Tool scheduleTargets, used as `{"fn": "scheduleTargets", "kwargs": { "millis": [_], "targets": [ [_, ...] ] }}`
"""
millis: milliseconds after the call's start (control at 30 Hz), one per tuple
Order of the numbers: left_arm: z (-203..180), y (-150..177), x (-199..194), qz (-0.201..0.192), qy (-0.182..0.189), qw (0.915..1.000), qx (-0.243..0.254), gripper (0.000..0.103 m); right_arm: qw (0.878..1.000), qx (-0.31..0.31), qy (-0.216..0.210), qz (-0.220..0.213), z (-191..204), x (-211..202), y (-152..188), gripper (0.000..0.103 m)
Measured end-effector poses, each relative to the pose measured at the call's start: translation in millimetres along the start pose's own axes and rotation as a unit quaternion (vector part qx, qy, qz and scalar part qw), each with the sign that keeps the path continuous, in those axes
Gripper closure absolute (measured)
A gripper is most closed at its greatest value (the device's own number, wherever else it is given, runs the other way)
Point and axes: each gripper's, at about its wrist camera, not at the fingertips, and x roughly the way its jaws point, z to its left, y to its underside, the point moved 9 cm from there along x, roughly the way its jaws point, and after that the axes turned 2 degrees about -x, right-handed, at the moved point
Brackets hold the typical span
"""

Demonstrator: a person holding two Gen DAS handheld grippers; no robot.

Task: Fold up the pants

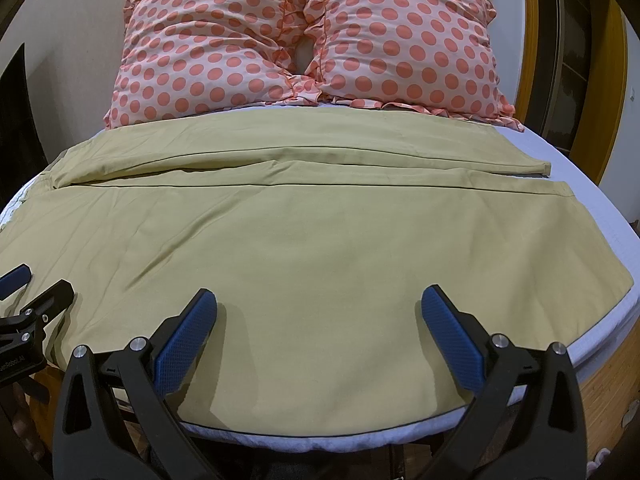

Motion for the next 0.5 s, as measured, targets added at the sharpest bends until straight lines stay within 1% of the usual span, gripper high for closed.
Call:
{"fn": "scheduleTargets", "kwargs": {
  "millis": [500],
  "targets": [
    [0.0, 0.2, -0.5, -0.002, 0.0, 1.0, 0.0, 0.002, 1.0, 0.0, 0.0, -0.001, -0.2, 0.0, -0.1, 0.001]
  ]
}}
